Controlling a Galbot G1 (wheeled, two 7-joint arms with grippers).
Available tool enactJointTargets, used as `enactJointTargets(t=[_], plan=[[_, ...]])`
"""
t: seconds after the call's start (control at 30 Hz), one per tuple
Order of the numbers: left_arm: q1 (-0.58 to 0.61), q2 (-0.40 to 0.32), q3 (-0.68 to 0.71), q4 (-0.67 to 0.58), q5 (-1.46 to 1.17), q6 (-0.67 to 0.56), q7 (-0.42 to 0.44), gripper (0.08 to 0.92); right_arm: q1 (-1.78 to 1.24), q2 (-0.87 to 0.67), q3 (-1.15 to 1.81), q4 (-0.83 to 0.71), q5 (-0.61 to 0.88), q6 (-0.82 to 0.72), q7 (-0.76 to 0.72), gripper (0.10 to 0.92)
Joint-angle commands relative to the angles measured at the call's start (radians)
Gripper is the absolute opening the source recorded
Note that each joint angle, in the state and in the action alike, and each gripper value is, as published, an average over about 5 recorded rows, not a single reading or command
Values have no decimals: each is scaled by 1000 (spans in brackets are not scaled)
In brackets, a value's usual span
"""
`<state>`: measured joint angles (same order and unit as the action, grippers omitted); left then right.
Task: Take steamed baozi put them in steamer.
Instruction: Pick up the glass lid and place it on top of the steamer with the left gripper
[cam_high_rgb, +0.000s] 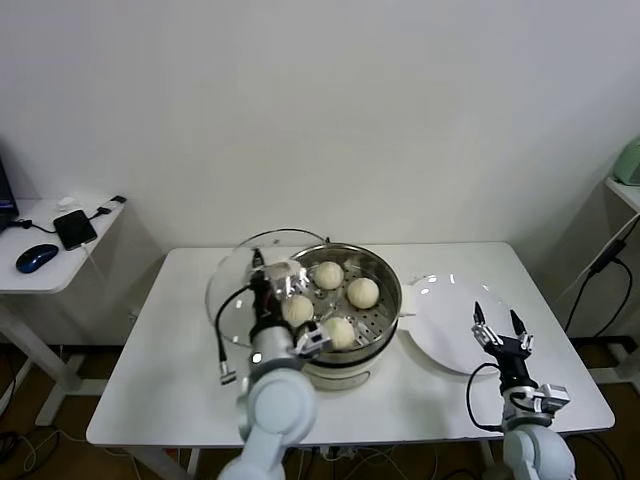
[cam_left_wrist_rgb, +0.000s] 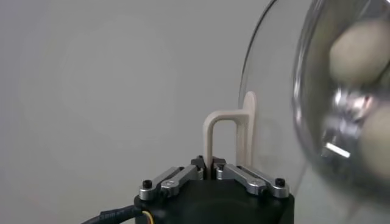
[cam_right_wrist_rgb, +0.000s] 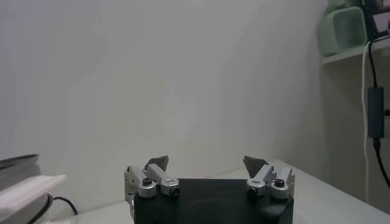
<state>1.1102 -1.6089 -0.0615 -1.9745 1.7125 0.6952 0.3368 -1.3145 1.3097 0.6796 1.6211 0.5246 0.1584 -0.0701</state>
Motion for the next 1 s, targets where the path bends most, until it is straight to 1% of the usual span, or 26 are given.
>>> enactJointTargets(t=[0.03, 0.17, 0.33, 0.57, 0.67, 1.0], plan=[[-149, -49, 200, 126, -241, 49, 22, 156, 4, 6, -3, -7, -5, 1, 0, 823], [-181, -49, 197, 160, -275, 88, -5, 156, 6, 9, -5, -8, -9, 1, 0, 823], [-198, -49, 187, 196, -247, 90, -64, 156, 9, 11, -6, -9, -10, 1, 0, 823], [-202, -49, 194, 274, -168, 90, -172, 156, 17, 18, -7, -11, -15, 0, 1, 823], [-196, -49, 200, 292, -126, 88, -179, 156, 18, 20, -7, -14, -16, 0, 0, 823], [-186, -49, 191, 320, -51, 83, -153, 156, 23, 23, -10, -24, -15, 1, 0, 823]])
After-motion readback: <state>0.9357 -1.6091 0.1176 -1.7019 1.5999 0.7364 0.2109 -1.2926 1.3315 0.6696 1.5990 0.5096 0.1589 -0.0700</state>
